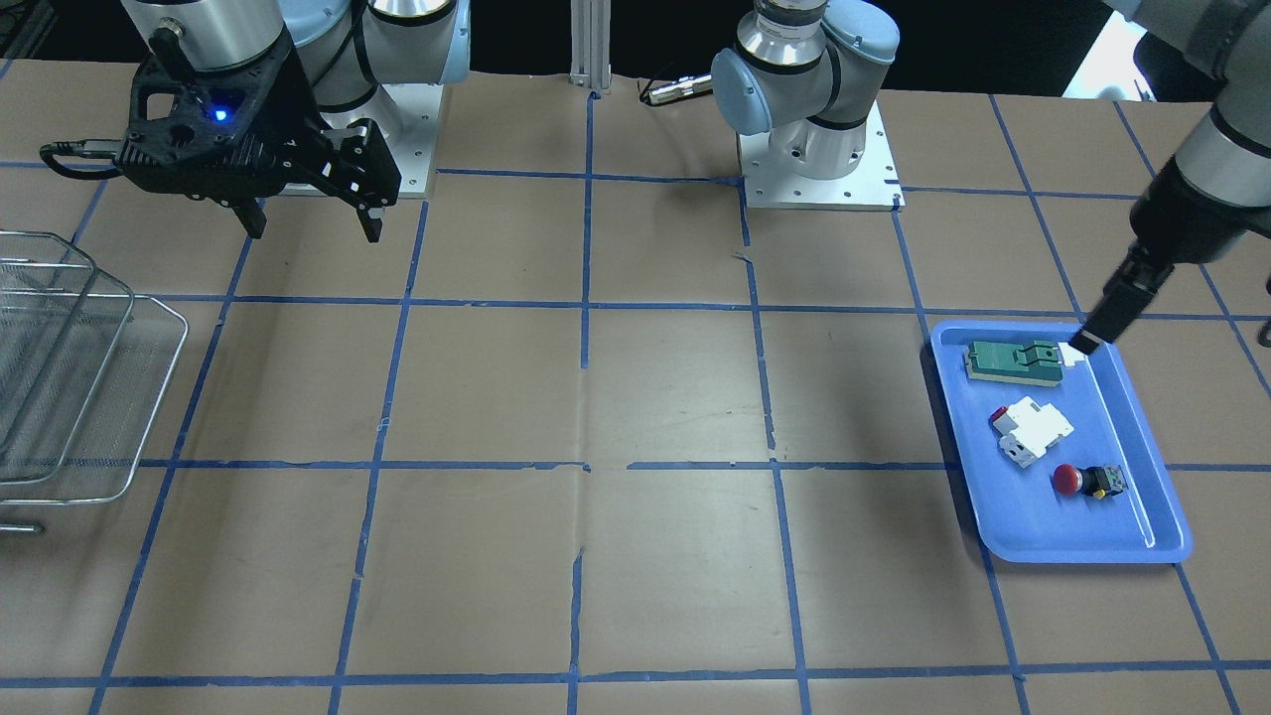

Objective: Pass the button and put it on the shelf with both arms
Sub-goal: 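Move the left gripper over the red button in the blue tray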

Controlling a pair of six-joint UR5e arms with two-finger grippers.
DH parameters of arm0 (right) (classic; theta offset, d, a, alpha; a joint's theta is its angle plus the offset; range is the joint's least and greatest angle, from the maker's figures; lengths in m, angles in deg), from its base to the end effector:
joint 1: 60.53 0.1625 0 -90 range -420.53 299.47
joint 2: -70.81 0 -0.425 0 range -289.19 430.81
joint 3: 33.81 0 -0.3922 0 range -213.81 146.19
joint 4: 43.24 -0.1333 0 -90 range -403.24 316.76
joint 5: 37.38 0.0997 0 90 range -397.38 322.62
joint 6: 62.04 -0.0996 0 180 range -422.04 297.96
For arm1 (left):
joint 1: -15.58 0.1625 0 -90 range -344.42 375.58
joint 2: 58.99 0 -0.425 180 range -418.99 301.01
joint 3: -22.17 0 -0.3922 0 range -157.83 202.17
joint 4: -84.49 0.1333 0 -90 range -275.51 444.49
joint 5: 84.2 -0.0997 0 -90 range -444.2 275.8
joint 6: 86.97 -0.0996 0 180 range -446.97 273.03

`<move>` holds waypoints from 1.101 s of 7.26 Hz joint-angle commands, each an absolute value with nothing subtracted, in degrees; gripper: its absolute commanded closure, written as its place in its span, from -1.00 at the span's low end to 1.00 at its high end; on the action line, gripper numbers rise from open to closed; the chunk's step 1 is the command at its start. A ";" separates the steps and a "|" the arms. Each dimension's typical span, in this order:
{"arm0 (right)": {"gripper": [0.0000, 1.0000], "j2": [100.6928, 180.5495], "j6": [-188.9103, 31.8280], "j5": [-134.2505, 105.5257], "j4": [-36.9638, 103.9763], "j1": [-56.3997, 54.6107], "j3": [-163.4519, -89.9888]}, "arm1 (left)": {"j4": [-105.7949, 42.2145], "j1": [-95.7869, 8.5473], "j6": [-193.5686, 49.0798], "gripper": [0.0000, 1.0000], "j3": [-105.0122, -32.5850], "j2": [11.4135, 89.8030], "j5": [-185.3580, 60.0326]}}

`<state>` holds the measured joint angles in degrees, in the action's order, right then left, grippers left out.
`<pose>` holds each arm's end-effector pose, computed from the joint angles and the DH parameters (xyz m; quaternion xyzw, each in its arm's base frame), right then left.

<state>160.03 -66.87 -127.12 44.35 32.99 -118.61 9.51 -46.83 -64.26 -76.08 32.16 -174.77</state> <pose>0.1642 -0.4908 0.5216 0.0114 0.9998 -0.0173 0.0035 0.1164 -0.5084 0.4340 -0.4247 0.9040 -0.0488 0.0071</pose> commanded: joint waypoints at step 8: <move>-1.00 159.67 -66.52 -126.95 44.39 32.99 -118.72 | 26.74 -38.92 -46.02 -1.00 -73.73 56.04 -174.28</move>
<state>159.60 -66.59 -127.04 44.39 32.99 -118.72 24.72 -39.12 -46.63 -75.13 52.71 -174.40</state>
